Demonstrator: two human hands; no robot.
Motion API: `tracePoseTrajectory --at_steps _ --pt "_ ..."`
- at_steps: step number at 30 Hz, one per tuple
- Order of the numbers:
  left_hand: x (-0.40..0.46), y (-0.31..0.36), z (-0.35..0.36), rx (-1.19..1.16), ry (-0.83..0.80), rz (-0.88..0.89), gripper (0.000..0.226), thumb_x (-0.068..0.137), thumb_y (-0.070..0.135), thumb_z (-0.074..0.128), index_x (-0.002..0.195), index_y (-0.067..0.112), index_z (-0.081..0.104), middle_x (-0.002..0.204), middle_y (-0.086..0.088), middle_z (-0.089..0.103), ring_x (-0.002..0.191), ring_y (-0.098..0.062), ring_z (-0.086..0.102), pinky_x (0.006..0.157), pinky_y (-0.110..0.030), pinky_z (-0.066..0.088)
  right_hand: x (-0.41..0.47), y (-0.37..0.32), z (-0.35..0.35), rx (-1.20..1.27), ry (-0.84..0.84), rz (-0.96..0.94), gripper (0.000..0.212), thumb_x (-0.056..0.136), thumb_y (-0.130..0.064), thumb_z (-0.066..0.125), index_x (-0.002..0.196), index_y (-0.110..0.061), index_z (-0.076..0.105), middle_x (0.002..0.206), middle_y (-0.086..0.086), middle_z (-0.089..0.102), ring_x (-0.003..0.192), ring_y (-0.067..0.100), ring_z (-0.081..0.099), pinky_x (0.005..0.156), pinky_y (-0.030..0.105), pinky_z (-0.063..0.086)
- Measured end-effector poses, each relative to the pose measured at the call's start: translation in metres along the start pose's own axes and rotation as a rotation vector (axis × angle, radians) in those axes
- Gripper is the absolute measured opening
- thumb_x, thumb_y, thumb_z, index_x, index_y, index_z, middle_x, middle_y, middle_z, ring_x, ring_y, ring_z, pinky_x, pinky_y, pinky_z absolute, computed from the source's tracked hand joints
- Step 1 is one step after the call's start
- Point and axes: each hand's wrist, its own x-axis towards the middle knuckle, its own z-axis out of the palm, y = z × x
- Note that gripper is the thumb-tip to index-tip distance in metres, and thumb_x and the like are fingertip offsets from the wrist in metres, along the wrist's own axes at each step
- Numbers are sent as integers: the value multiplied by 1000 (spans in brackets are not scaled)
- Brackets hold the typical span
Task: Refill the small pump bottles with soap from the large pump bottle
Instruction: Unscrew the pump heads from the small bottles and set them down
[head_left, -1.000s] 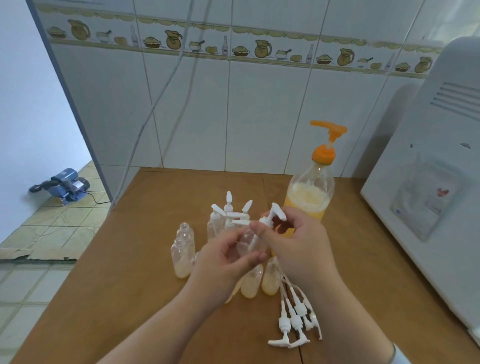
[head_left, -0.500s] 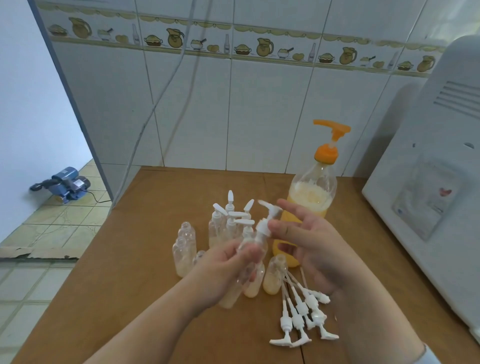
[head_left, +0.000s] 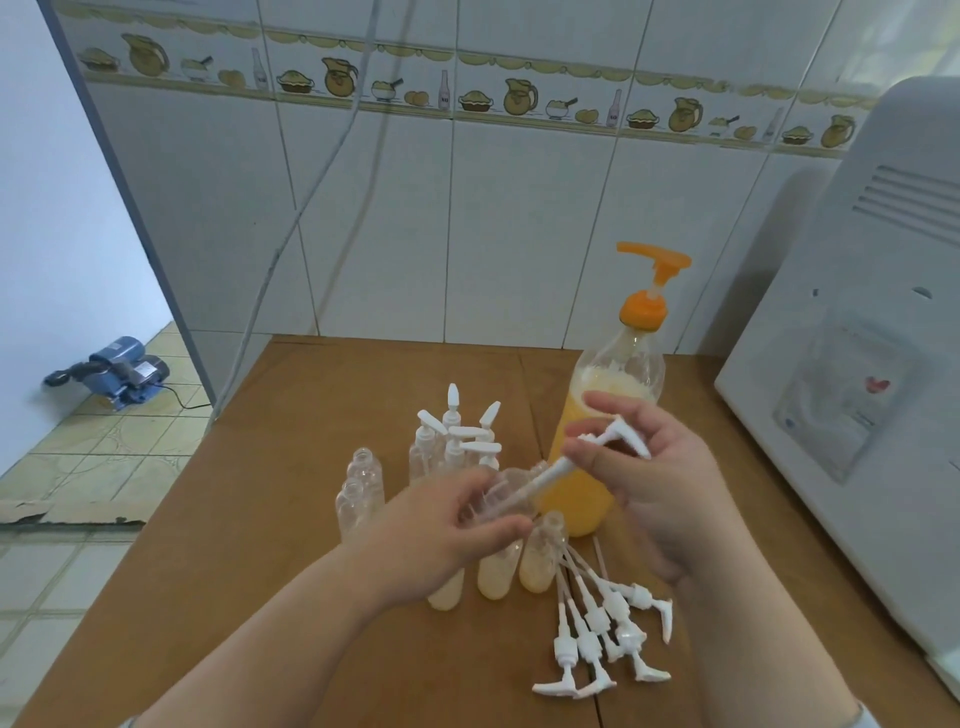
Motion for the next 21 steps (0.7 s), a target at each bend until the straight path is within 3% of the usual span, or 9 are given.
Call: tracePoseTrajectory --at_steps 5,9,13,15,18,21 --pt "8 -16 -21 43 232 -91 23 78 47 69 93 36 55 93 16 61 85 3 54 72 -19 41 2 2 -31 62 280 -186 36 61 -19 74 96 -18 66 84 0 71 79 11 68 66 17 53" --pt "17 -32 -33 64 382 -157 31 77 51 67 96 29 57 93 10 63 88 -8 58 79 -29 49 4 21 -63 238 334 -148 36 57 -17 76 92 -14 65 86 5 66 80 15 63 64 15 52" --pt "24 -48 -33 133 339 -235 30 77 48 70 93 27 56 92 7 64 87 -12 60 77 -33 51 0 62 -90 157 454 5 23 73 0 73 90 -14 65 98 13 63 87 21 61 69 16 56" --pt "26 -52 -29 159 310 -269 31 77 44 71 95 25 54 91 6 62 84 -11 59 74 -31 51 -5 84 -97 24 495 63 20 75 -1 73 86 -16 66 92 12 66 82 20 61 66 12 52" --pt "28 -54 -22 173 286 -314 29 79 36 72 97 22 53 86 9 57 75 -4 54 60 -20 40 -13 105 -94 -156 527 134 16 75 -4 75 83 -15 67 75 7 62 65 18 53 55 25 47" --pt "33 -57 -16 189 225 -383 29 78 33 71 98 23 53 89 10 56 77 -2 54 58 -18 39 -17 123 -84 -278 528 178 11 76 -7 74 80 -12 66 66 5 59 54 17 45 51 26 35"
